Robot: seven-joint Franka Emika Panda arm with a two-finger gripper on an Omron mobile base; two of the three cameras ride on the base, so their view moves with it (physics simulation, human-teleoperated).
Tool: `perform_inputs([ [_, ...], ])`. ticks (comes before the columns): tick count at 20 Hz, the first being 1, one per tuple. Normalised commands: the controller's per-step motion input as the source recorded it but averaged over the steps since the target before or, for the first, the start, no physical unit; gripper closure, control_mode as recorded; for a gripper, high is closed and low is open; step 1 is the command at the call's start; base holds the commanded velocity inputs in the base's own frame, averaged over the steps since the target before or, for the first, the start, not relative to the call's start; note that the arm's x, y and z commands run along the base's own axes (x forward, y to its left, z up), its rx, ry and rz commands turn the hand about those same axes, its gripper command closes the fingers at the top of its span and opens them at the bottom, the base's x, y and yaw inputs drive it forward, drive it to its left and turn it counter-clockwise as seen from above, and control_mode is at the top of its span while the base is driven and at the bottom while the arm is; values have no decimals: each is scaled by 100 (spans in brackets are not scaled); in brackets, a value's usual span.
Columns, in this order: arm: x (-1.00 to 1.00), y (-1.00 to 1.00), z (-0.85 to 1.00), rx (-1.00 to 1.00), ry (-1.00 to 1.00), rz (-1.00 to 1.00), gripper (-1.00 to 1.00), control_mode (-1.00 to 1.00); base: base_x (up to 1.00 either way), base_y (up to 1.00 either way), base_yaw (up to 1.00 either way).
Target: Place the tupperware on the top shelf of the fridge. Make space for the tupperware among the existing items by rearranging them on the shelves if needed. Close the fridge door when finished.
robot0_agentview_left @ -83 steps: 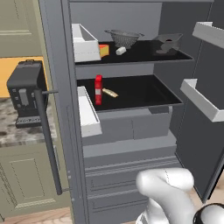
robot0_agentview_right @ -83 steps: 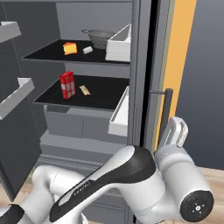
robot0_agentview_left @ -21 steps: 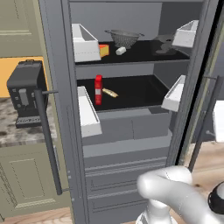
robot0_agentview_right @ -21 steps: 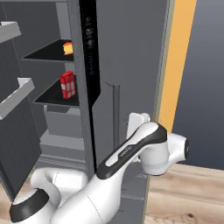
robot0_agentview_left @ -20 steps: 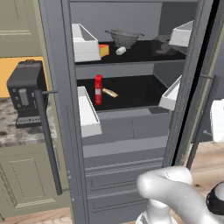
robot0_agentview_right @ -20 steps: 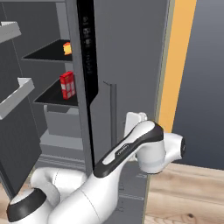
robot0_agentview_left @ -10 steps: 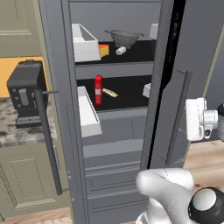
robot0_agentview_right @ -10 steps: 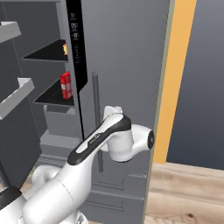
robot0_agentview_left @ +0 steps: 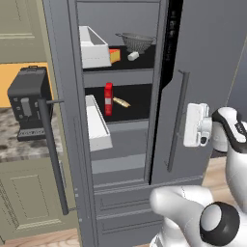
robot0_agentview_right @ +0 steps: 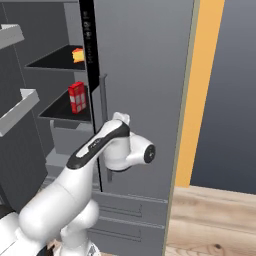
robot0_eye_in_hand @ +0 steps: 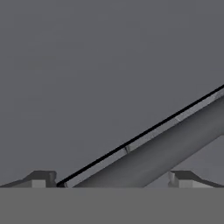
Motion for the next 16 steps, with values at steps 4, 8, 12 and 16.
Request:
perform_inputs([
  [4, 72, 0, 27, 1, -4, -13, -100, -100, 0, 0, 0],
  [8, 66, 2, 25, 0, -1, -17, -100, -100, 0, 0, 0],
  [12, 29, 17, 12, -3, -5, -29, -100, -100, 0, 0, 0],
  [16, -39, 50, -28, -8, -59, -72, -100, -100, 0, 0, 0],
])
